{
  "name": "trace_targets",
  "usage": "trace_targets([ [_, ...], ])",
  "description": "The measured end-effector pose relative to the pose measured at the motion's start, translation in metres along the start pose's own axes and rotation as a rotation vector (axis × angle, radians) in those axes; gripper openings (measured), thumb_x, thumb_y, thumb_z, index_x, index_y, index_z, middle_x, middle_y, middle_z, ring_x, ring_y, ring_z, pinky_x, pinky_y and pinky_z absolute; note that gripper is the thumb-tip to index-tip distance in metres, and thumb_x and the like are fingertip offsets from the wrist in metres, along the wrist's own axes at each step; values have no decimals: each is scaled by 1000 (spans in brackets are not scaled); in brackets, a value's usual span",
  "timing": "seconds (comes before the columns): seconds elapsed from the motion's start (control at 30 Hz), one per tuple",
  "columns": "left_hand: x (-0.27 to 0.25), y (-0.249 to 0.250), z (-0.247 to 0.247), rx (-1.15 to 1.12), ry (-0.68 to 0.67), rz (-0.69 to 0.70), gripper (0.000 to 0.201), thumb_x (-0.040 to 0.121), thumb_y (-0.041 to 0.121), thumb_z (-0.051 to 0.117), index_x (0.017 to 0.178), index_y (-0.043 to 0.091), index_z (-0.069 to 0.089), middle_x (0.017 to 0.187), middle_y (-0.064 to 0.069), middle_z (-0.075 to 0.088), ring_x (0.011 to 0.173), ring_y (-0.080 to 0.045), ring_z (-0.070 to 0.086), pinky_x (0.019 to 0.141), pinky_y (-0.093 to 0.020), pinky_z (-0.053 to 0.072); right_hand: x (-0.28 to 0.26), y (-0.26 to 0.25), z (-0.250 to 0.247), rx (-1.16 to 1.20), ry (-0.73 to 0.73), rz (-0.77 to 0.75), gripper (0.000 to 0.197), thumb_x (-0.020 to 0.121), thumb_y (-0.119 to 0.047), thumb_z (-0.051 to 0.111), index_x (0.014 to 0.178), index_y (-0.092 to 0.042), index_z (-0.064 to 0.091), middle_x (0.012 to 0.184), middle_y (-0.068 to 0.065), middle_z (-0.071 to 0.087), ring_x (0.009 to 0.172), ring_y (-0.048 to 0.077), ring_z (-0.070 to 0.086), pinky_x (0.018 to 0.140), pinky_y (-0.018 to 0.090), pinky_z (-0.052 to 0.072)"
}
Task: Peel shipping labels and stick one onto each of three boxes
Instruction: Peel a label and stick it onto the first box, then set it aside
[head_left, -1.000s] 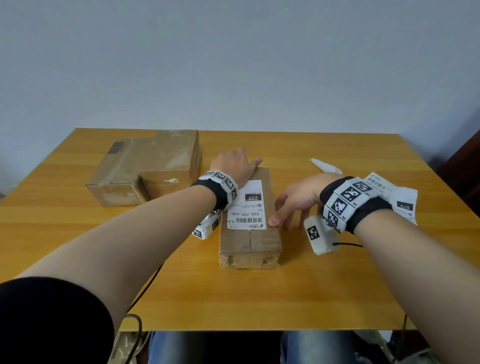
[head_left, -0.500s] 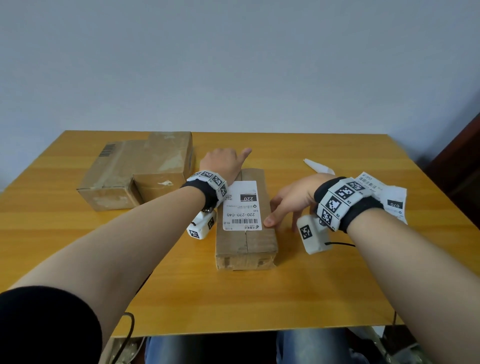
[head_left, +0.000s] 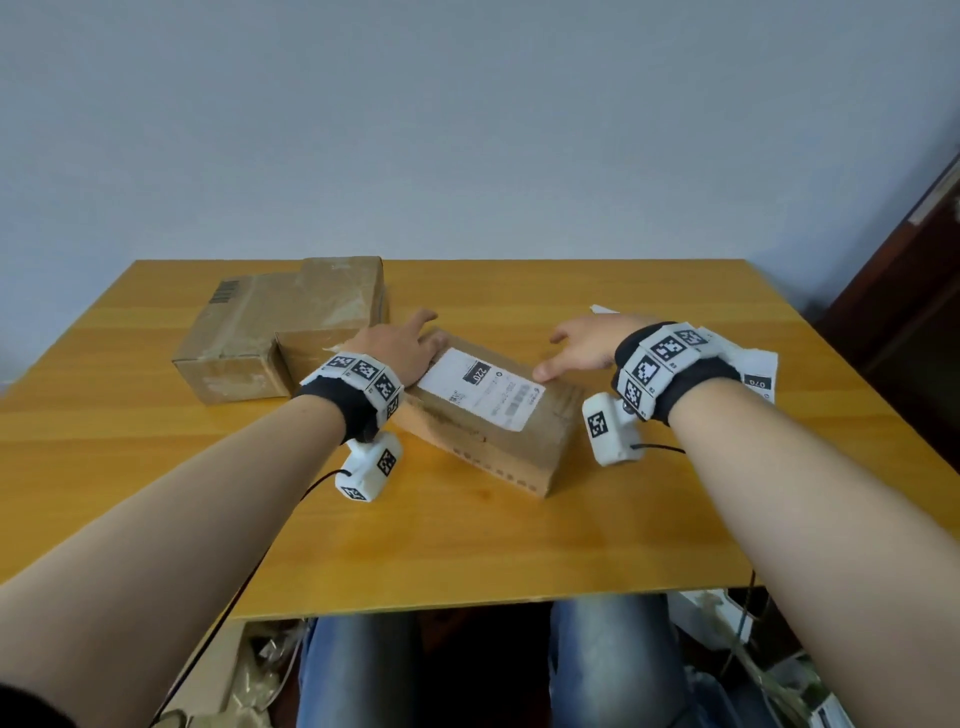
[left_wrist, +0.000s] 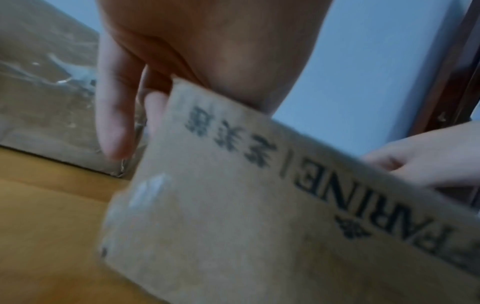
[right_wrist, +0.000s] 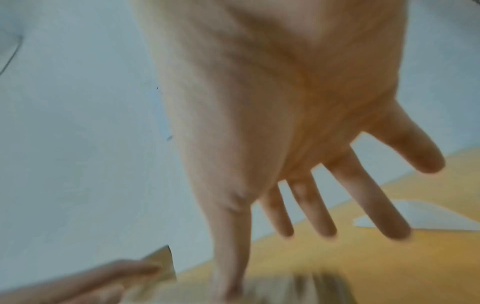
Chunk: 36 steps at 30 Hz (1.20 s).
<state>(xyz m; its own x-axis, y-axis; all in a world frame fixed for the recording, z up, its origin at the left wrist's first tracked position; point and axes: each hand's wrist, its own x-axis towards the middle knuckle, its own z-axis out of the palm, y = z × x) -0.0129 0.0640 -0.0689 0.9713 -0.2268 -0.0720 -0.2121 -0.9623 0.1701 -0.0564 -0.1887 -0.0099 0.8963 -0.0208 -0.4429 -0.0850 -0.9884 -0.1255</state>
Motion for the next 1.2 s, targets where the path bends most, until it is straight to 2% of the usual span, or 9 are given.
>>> trace_targets([
  [0.07, -9, -3, 1, -50, -17, 13, 45, 110, 45, 21, 154, 43, 32, 122, -9, 72, 100, -31, 69, 87, -39, 54, 3, 4, 7, 9, 196, 95, 74, 95, -64, 61, 151, -17, 50, 162, 11, 42, 127, 32, 62, 83, 37, 50],
  [0.13, -18, -3, 2, -113, -11, -11, 42, 110, 40, 24, 149, 45, 41, 128, -6, 70, 98, -30, 70, 84, -38, 55, 4, 7, 15, 28, 263, 224, 79, 97, -65, 56, 158, -18, 38, 171, 16, 19, 132, 40, 56, 74, 38, 47],
  [0.27, -43, 2, 3, -295, 12, -158, 31, 110, 38, 27, 127, 30, 52, 92, -4, 71, 65, -25, 72, 64, -37, 60, -6, 11, 25, 195, 243, 316, 93, 100, -69, 45, 168, -22, 4, 174, 15, -5, 154, 43, 27, 101, 50, 47],
  [0.33, -52, 8, -2, -448, -57, -227, 25, 109, 37, 32, 111, 24, 53, 88, -5, 72, 58, -24, 75, 69, -41, 65, -7, 13, 30, 300, 209, 284, 97, 98, -72, 46, 168, -22, 2, 174, 15, 4, 151, 43, 33, 108, 52, 46],
  [0.43, -54, 13, -9, -358, -107, -174, 34, 107, 38, 41, 103, 16, 66, 79, -6, 76, 63, -21, 75, 70, -35, 62, -3, 12, 38, 505, 163, 121, 99, 90, -74, 59, 165, -27, 15, 167, 10, 25, 136, 39, 52, 97, 51, 59],
  [0.53, -56, 16, -9, -378, -230, -134, 46, 105, 46, 46, 95, 11, 74, 89, -9, 78, 70, -24, 74, 68, -33, 61, -3, 12, 44, 530, 260, 12, 97, 88, -76, 58, 163, -26, 20, 167, 8, 28, 140, 32, 49, 109, 51, 50],
  [0.73, -61, 30, -1, -708, -420, -138, 49, 103, 57, 45, 119, 12, 55, 121, -3, 68, 93, -30, 77, 78, -47, 65, 1, -4, 52, 511, 237, -114, 87, 97, -68, 51, 165, -23, 20, 169, 7, 21, 146, 29, 41, 111, 50, 47],
  [1.03, -64, 32, 5, -801, -494, -164, 64, 91, 62, 64, 130, 20, 36, 124, -5, 67, 90, -25, 78, 79, -47, 65, 5, -8, 53, -31, 308, -250, 72, 102, -72, 29, 157, -26, 24, 157, 6, 28, 116, 31, 63, 86, 47, 56],
  [1.2, -68, 32, 7, -833, -493, -171, 62, 90, 63, 65, 127, 21, 39, 115, -4, 70, 77, -19, 77, 79, -49, 65, 12, -26, 63, 15, 351, -192, 80, 98, -77, 25, 157, -23, 25, 156, 9, 27, 114, 34, 63, 84, 48, 57],
])
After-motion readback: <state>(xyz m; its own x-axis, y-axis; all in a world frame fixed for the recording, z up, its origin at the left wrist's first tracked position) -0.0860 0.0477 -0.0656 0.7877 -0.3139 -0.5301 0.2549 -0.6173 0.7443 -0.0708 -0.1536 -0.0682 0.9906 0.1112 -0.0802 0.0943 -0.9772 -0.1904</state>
